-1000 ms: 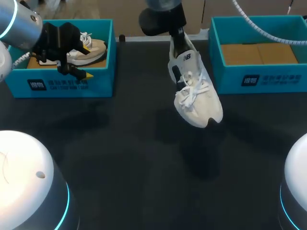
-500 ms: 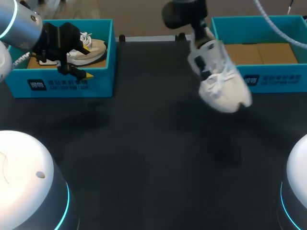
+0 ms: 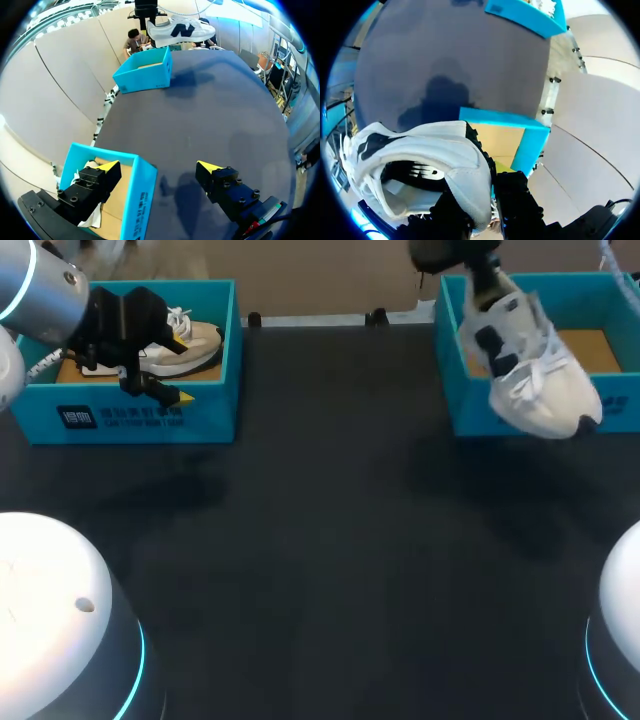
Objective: Take the shoe out of the shoebox, open the shoe tongue, remove and reinsert the insole, then place the shoe into the shoebox
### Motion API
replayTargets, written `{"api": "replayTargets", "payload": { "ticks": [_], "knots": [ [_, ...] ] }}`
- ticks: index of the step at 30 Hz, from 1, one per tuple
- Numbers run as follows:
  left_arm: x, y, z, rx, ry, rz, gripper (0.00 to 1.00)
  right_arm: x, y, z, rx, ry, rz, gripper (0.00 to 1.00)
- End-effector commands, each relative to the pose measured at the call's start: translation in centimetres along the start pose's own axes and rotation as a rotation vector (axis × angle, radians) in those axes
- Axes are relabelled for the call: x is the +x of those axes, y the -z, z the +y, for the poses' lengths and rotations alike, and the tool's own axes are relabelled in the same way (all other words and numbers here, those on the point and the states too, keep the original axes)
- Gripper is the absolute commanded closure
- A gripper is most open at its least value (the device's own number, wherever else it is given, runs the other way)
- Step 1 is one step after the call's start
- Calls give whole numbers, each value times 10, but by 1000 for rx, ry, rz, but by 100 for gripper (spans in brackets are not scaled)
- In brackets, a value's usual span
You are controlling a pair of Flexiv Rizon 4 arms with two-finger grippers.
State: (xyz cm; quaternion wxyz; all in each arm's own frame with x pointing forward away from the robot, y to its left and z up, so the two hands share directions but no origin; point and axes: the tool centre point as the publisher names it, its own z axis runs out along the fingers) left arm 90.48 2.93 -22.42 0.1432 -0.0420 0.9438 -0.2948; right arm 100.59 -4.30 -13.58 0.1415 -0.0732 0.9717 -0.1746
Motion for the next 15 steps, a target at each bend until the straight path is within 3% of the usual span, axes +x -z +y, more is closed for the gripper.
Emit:
{"api": "replayTargets", "payload": {
  "ticks": [1,11,15],
  "knots": [
    [1,0,-1,-4,0,-1,0,-4,-7,-32,-55,-8,-4,100],
    [1,0,-1,-4,0,-1,0,-14,-24,-70,-41,-34,50,100],
    [1,0,-1,-4,0,-1,0,-14,-24,-70,-41,-34,50,100]
  ]
}}
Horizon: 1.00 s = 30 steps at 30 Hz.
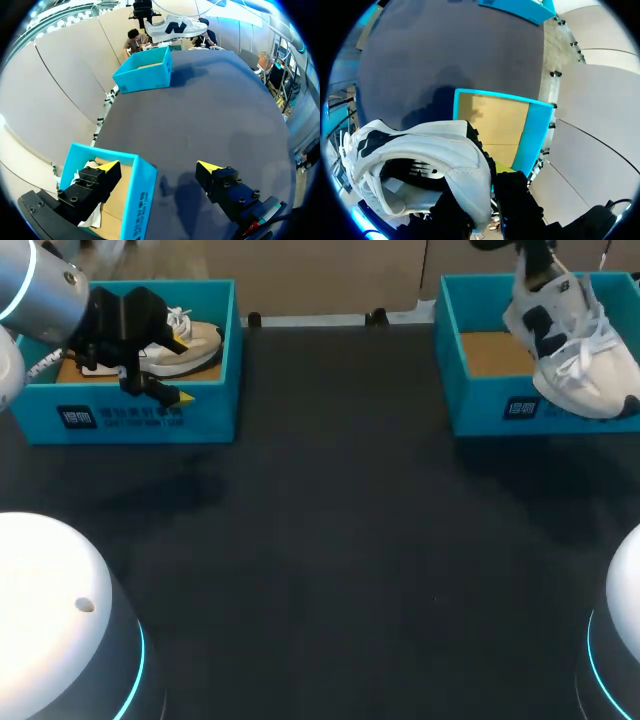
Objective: Take the shoe out of the shoebox, open the shoe tongue, remove and reinsert the insole, then place the shoe into the shoebox
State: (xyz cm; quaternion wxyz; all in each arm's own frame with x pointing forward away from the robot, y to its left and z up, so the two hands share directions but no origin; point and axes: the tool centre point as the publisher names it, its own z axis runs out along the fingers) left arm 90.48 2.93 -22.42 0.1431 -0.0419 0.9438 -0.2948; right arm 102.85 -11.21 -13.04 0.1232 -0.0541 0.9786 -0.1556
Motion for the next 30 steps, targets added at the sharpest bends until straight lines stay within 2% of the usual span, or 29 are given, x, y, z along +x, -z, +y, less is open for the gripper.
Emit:
{"api": "replayTargets", "payload": {
  "ticks": [1,17,25,30],
  "knots": [
    [1,1,0,-4,0,-1,0,-5,1,-2,-4,3,9,100],
    [1,1,0,-4,0,-1,0,-6,-4,-2,-4,1,22,100],
    [1,1,0,-4,0,-1,0,-18,-22,-24,-61,-36,42,100],
    [1,1,0,-4,0,-1,0,-22,-37,-47,-37,-36,48,100]
  ]
}}
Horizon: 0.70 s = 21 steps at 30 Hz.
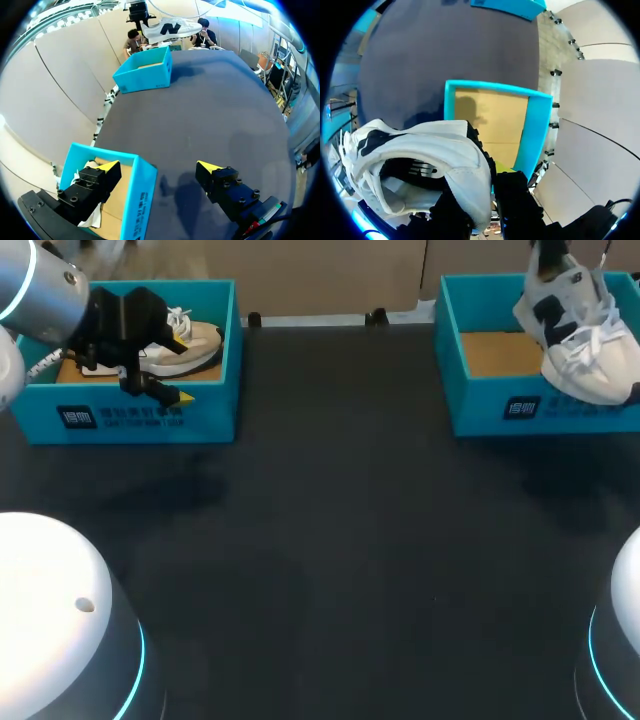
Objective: Take the shoe out of the shoebox, open the shoe tongue, remove and reinsert the insole, then place the shoe into the shoebox
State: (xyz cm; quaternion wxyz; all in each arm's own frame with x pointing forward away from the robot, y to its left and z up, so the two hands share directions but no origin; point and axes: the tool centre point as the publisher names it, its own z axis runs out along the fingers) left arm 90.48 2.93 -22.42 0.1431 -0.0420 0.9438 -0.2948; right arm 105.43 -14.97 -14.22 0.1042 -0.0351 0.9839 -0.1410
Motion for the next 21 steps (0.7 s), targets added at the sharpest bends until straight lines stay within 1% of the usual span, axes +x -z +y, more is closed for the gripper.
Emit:
{"api": "replayTargets", "payload": {
  "ticks": [1,4,13,16,21],
  "knots": [
    [1,0,-1,-4,0,-1,0,-6,-10,-19,-9,-10,14,100],
    [1,0,-1,-4,0,-1,0,-4,-19,-40,11,-37,34,100],
    [1,0,-1,-4,0,-1,0,9,-43,-94,28,-157,81,100],
    [1,0,-1,-4,0,-1,0,13,-53,-108,52,-184,107,100],
    [1,0,-1,-4,0,-1,0,18,-68,-130,60,-247,113,100]
  ]
}}
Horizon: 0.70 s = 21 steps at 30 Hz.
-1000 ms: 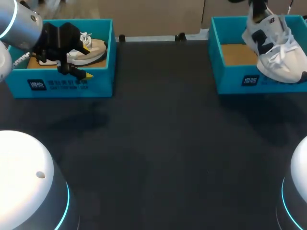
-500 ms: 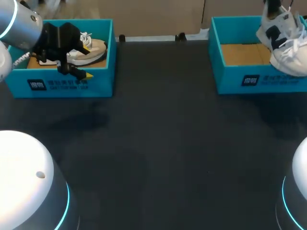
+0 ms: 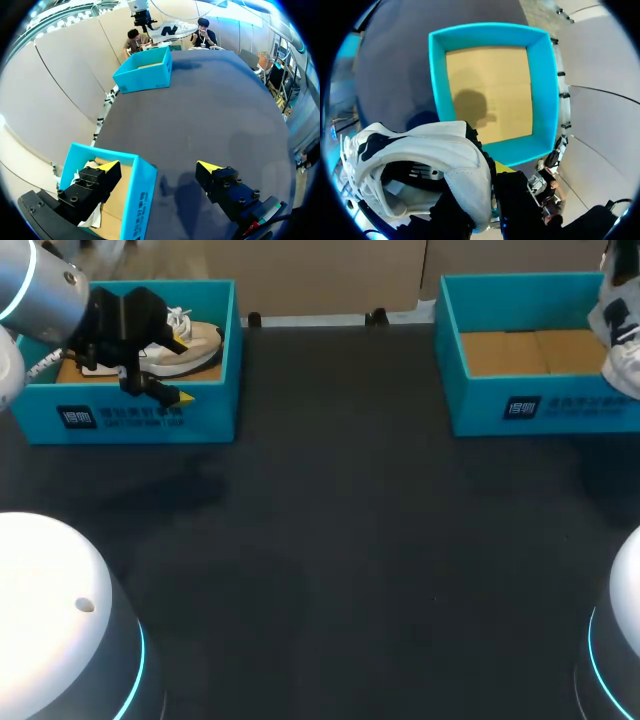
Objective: Take the shoe out of the shoebox, open the shoe tongue, remove and reinsert the insole, then place the shoe into the shoebox
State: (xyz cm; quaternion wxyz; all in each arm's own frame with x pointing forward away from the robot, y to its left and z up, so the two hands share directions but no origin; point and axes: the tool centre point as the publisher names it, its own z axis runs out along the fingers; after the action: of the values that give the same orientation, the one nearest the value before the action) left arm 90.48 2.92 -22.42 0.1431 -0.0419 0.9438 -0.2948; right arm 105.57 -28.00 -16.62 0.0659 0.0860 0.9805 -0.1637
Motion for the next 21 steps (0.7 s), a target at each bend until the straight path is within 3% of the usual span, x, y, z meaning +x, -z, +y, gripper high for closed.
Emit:
{"api": "replayTargets", "payload": {
  "ticks": [1,10,21],
  "knots": [
    [1,1,0,-4,0,-1,0,-2,-17,-17,-16,-41,17,100],
    [1,1,0,-4,0,-1,0,-20,-40,-30,-7,4,36,100],
    [1,1,0,-4,0,-1,0,-31,-45,-39,-2,-56,21,100]
  ]
}}
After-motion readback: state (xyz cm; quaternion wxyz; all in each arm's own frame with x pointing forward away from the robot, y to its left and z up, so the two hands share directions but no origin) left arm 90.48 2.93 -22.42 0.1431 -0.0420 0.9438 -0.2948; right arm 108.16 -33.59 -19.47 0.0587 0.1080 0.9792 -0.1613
